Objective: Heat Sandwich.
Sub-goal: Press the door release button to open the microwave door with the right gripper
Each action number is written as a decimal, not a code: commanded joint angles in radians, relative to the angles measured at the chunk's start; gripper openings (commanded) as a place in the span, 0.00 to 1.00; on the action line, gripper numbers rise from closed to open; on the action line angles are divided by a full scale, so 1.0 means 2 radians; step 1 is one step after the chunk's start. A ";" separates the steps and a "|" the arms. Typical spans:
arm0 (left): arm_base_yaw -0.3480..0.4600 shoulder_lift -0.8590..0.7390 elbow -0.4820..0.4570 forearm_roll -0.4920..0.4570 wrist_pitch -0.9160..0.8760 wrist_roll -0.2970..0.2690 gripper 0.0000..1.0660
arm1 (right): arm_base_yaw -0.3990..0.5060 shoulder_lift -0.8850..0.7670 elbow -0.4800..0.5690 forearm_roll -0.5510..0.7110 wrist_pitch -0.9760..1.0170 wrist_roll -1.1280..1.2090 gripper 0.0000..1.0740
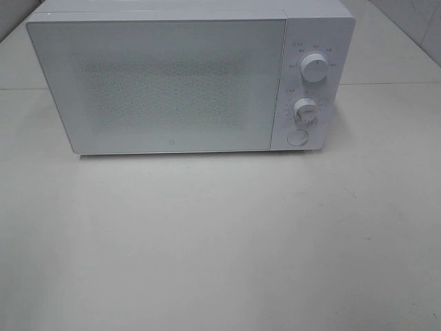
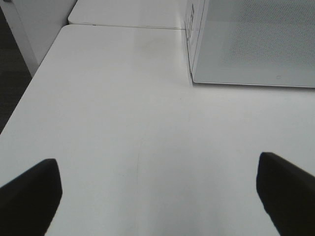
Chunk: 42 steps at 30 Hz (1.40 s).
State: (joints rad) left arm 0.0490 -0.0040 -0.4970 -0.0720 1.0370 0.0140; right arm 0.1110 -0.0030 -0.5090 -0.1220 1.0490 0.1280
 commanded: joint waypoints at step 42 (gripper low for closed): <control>0.002 -0.014 0.001 0.002 -0.001 0.001 0.97 | -0.004 0.254 -0.026 0.001 -0.271 -0.006 0.71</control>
State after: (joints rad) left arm 0.0490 -0.0040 -0.4970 -0.0720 1.0370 0.0140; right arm 0.1100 0.4760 -0.5550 -0.1180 0.5630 0.1270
